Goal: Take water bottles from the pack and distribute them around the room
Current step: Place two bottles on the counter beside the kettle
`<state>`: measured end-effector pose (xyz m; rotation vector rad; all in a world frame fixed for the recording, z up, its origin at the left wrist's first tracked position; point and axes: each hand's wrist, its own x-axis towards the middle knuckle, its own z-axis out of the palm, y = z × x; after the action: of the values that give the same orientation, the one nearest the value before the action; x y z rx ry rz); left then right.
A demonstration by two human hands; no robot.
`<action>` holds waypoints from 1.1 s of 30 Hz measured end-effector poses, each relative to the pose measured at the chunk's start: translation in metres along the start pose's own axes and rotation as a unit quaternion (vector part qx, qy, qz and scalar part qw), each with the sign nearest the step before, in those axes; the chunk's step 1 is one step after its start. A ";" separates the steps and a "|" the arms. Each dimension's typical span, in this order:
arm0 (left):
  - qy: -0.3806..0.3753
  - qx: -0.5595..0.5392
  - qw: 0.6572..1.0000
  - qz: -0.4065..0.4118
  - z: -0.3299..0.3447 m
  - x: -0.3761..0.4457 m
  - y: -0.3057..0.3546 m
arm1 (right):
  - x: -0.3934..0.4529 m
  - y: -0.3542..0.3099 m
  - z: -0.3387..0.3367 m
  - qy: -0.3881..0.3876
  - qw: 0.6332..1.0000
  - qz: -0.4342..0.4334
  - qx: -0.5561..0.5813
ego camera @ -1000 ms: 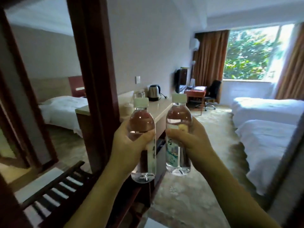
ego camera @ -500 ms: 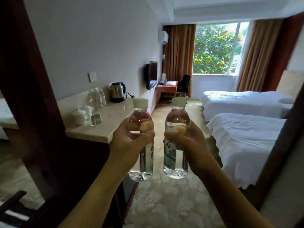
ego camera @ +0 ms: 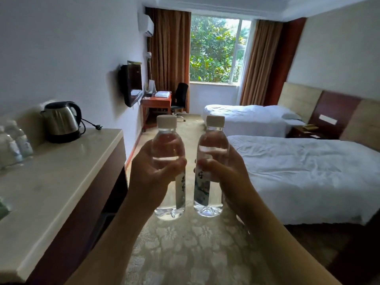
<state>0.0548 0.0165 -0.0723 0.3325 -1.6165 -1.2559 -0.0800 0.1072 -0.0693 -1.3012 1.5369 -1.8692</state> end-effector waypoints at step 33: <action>0.358 0.257 0.897 -0.025 -0.216 0.377 -0.286 | 0.531 0.283 0.260 -0.330 0.925 -0.011 0.190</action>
<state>-0.0330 -0.4941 -0.1224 1.0406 -1.2506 -0.5882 -0.1950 -0.5362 -0.1215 -1.5337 0.7715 -1.4131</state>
